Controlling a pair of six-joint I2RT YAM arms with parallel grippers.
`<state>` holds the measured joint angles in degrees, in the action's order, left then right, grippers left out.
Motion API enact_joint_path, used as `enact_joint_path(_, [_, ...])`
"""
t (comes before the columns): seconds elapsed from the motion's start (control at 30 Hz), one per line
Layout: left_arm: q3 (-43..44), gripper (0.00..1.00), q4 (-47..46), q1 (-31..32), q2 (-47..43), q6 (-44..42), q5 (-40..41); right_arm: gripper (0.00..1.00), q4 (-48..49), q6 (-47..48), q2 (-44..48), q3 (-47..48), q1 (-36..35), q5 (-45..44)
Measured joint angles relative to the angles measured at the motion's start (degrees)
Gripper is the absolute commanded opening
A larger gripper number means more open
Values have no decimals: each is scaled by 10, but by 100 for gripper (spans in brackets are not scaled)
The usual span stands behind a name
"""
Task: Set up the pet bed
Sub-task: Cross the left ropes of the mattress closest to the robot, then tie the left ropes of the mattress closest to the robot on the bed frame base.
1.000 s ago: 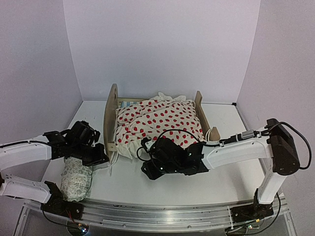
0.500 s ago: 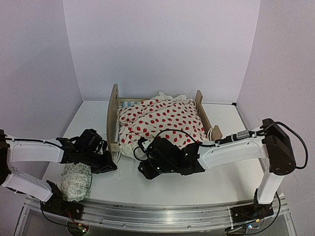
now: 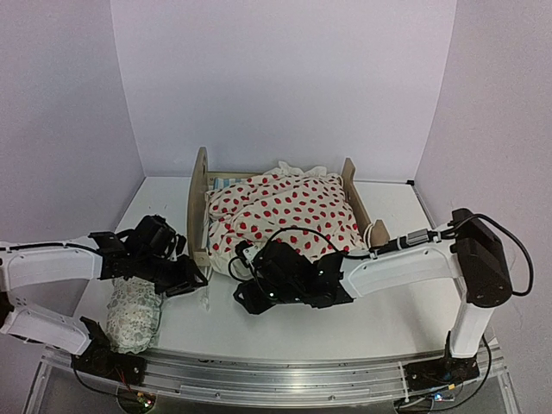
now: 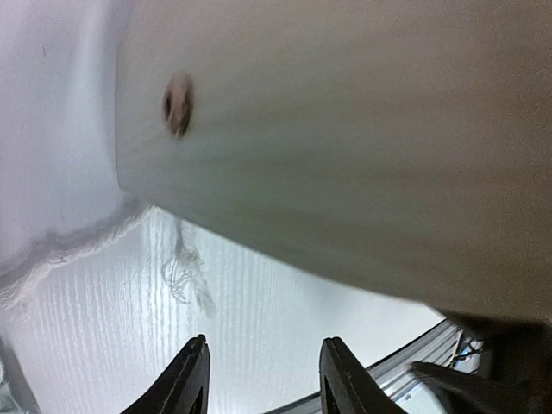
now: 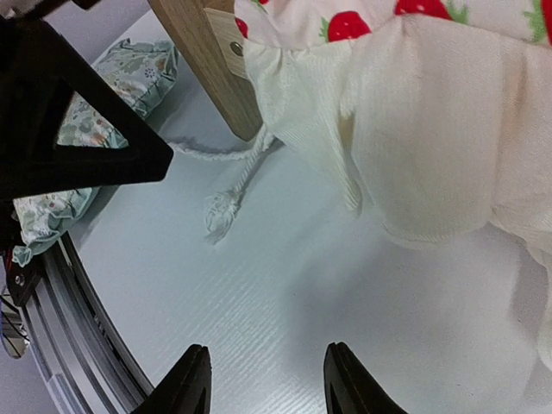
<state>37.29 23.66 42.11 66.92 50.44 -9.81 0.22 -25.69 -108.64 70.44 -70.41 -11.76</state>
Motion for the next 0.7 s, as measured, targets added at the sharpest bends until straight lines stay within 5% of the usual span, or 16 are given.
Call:
enact_joint_path(0.33, [66, 51, 138, -12, -71, -10, 118, 56, 118, -54, -112, 48, -11, 5])
enact_joint_path(0.7, [71, 50, 199, -22, -88, -34, 141, 58, 247, -89, -256, 132, -22, -117])
